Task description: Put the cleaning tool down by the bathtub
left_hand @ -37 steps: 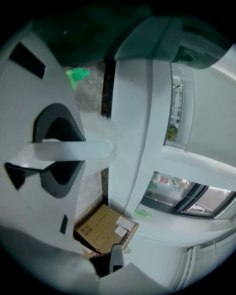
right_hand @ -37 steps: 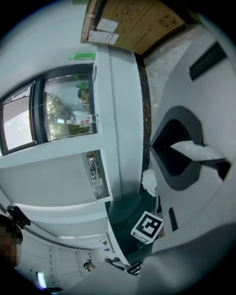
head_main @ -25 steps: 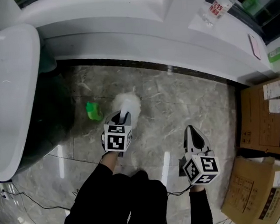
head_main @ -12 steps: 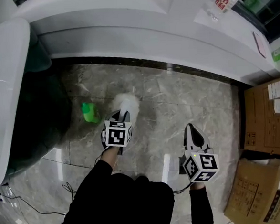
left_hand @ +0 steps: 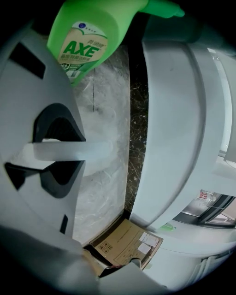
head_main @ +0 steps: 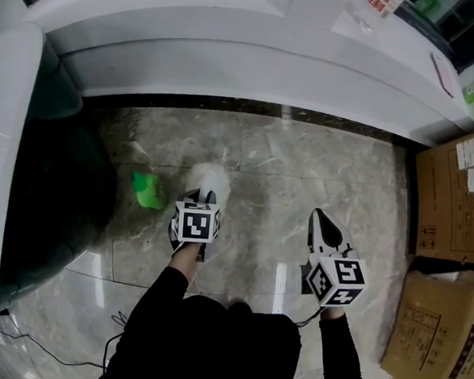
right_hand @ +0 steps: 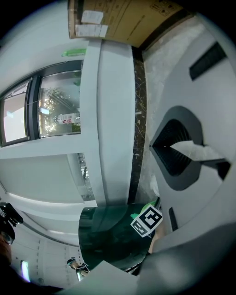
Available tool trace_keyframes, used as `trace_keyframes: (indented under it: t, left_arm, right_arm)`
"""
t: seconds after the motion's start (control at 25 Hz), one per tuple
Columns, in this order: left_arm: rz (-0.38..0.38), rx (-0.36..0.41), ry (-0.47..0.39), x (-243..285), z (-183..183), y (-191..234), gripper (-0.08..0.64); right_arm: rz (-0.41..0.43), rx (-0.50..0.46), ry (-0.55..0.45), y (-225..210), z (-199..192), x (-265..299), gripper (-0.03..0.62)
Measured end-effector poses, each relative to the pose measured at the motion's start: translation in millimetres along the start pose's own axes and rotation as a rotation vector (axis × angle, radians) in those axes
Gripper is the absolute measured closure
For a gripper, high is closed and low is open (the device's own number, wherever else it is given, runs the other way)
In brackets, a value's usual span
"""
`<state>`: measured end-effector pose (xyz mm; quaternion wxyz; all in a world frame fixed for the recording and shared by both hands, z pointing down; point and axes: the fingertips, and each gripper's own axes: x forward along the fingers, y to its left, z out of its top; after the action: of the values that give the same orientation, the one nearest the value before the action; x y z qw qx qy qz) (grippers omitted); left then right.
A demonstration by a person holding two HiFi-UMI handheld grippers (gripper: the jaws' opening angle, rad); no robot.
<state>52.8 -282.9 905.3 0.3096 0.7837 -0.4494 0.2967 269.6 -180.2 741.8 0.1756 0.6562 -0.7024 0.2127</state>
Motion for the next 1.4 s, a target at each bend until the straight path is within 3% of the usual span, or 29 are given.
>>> trace_keyframes:
  t: [0.36, 0.92, 1.4]
  left_arm:
    - [-0.001, 0.004, 0.064, 22, -17, -3, 0.466]
    - [0.013, 0.014, 0.109, 39, -14, -4, 0.466]
    - [-0.017, 0.066, 0.098, 40, -12, -10, 0.459]
  right_arm:
    - [-0.01, -0.001, 0.016, -4, -12, 3, 0.593]
    - [-0.007, 0.002, 0.03, -2, -20, 9, 0.593]
    - [-0.009, -0.004, 0.034, -4, -20, 11, 0.592]
